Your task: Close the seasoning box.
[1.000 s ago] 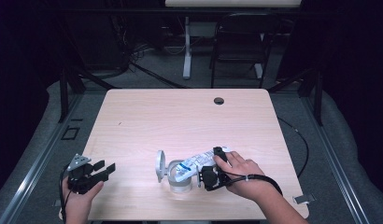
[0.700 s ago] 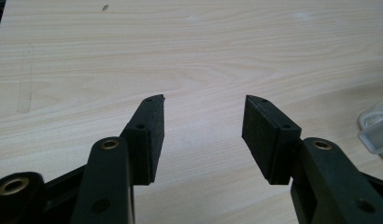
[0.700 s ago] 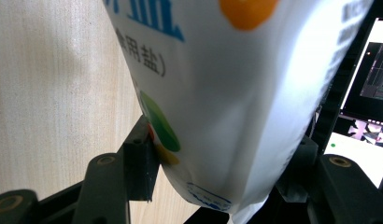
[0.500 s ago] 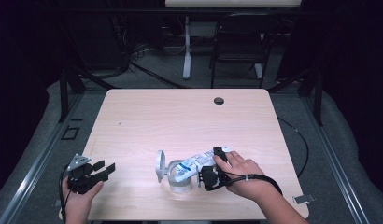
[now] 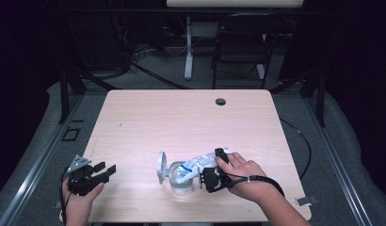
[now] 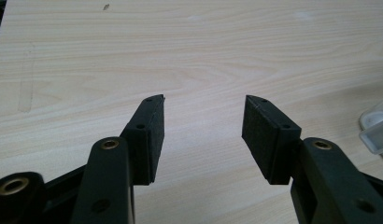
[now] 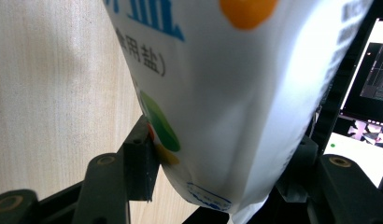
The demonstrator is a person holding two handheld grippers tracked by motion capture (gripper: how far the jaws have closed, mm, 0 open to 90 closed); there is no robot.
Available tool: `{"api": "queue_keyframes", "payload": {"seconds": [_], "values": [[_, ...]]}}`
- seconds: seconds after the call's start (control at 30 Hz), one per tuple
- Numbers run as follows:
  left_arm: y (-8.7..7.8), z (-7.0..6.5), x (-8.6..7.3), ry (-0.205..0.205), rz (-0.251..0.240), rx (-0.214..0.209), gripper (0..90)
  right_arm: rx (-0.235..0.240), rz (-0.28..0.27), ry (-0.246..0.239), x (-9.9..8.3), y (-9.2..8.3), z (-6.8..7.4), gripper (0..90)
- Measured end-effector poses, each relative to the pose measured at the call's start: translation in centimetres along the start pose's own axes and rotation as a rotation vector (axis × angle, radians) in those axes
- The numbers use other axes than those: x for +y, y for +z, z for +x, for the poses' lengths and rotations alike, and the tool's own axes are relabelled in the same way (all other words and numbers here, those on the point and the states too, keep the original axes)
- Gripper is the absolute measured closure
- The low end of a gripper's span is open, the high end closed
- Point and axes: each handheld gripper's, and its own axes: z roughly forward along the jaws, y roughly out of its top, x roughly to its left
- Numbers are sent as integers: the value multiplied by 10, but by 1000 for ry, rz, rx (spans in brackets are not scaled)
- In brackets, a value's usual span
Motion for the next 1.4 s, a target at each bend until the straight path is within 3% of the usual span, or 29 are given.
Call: {"api": "queue_keyframes", "payload": {"seconds": [1.4], "values": [[0, 2, -1, -9, -4, 0, 493, -6, 15, -35, 2, -2, -2, 427]]}}
